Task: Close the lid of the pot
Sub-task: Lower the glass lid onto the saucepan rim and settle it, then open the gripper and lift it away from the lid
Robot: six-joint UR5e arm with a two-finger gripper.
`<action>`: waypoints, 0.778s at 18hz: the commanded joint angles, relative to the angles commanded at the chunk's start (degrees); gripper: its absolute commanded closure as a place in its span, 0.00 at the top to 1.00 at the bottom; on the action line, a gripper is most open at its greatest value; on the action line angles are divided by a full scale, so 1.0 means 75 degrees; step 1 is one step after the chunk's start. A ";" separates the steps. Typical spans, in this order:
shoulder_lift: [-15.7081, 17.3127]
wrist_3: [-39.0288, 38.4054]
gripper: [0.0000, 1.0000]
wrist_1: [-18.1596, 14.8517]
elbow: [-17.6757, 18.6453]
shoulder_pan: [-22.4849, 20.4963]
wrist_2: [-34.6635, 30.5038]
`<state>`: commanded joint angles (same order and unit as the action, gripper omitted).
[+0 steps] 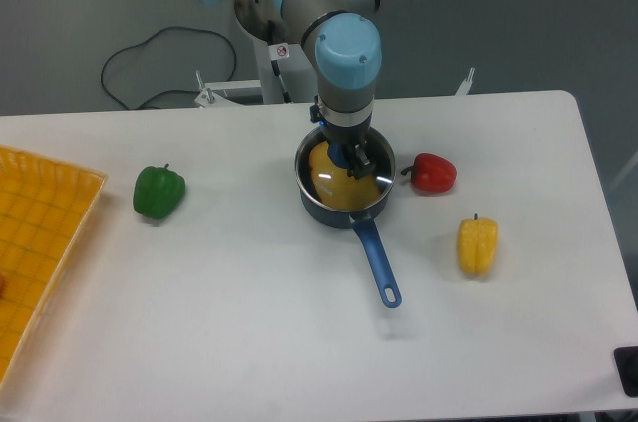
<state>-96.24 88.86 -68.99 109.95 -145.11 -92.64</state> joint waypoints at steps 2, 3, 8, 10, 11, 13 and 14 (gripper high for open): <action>0.0000 0.0000 0.76 0.0000 0.0000 0.0012 0.0000; 0.0000 0.0000 0.76 0.0000 0.0000 0.0000 0.0000; 0.0000 0.0000 0.83 0.0000 -0.0011 0.0000 0.0000; 0.0000 0.0000 0.92 -0.0012 -0.0047 0.0000 0.0011; -0.0012 0.0000 1.00 -0.0012 -0.0082 0.0000 0.0012; -0.0105 0.0000 1.00 -0.0070 -0.0338 -0.0012 0.0035; -0.0106 0.0000 1.00 -0.0128 -0.0502 -0.0023 0.0047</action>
<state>-97.03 88.86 -69.96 106.18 -145.28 -92.29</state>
